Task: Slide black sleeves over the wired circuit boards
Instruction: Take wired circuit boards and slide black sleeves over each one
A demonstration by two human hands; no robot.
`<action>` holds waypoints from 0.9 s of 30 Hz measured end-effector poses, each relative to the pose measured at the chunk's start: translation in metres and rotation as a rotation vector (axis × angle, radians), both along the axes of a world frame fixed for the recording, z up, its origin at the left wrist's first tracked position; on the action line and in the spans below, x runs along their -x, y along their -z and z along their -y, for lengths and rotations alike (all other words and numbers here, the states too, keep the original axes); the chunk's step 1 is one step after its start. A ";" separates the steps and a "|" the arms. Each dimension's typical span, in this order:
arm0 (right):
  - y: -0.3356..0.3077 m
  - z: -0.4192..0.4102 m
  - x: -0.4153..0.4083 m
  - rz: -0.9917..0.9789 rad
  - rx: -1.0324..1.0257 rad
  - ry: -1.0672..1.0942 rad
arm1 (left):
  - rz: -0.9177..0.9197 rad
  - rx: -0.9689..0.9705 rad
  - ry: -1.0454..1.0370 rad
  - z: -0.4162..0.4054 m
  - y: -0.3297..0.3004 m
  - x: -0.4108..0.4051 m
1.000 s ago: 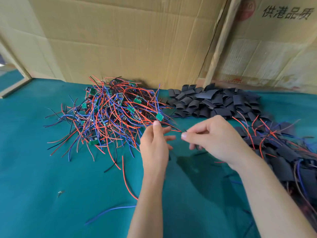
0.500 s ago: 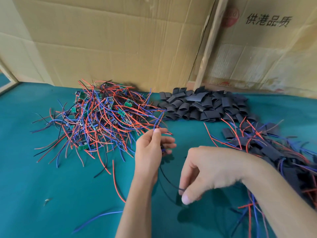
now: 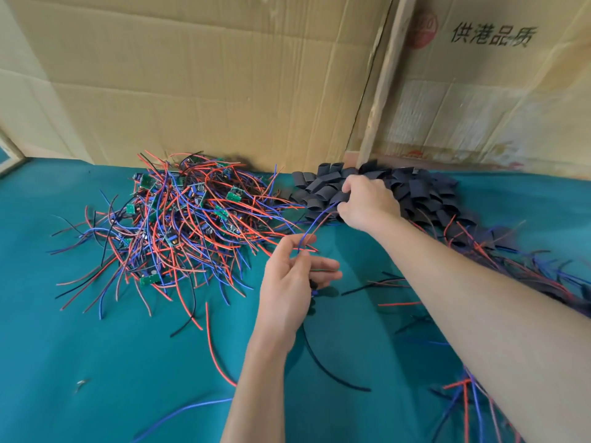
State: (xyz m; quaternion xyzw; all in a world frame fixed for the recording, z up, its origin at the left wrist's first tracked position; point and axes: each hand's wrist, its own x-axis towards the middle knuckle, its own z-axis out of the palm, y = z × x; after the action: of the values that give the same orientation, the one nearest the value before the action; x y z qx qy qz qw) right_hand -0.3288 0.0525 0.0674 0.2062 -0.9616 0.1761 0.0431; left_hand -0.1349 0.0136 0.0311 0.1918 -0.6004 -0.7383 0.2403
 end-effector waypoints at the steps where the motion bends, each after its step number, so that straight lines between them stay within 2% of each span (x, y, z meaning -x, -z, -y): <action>1: 0.003 0.002 -0.001 -0.026 0.016 0.025 | 0.000 0.000 0.003 0.000 0.000 0.000; 5: 0.010 0.002 -0.004 -0.043 0.188 0.088 | 0.003 -0.012 0.012 0.000 0.001 0.000; 9: -0.008 -0.018 -0.016 -0.104 0.446 0.128 | 0.022 -0.010 -0.006 0.001 0.001 0.001; 13: -0.020 -0.058 -0.056 -0.133 0.420 0.108 | 0.032 -0.014 -0.043 0.001 0.002 0.002; 15: -0.011 -0.072 -0.082 -0.074 0.293 0.041 | 0.025 -0.003 -0.065 0.000 0.002 0.002; 17: -0.001 -0.078 -0.098 0.029 0.256 -0.030 | 0.024 0.033 -0.092 -0.001 0.003 0.003; 20: 0.008 -0.081 -0.102 0.226 0.413 -0.072 | 0.041 0.082 -0.121 -0.001 0.006 0.004; 23: 0.013 -0.085 -0.100 0.502 0.602 -0.094 | 0.046 0.089 -0.131 -0.001 0.007 0.005; 25: 0.017 -0.085 -0.101 0.560 0.583 -0.140 | 0.053 0.075 -0.129 -0.001 0.008 0.004; 27: 0.019 -0.085 -0.102 0.530 0.538 -0.224 | 0.059 0.071 -0.123 -0.002 0.008 0.004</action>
State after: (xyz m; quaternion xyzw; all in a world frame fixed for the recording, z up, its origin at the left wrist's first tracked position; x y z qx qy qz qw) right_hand -0.2265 0.1373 0.0483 0.2387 -0.8304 0.4726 -0.1736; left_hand -0.1391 0.0152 0.0229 0.2414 -0.6201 -0.6944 0.2739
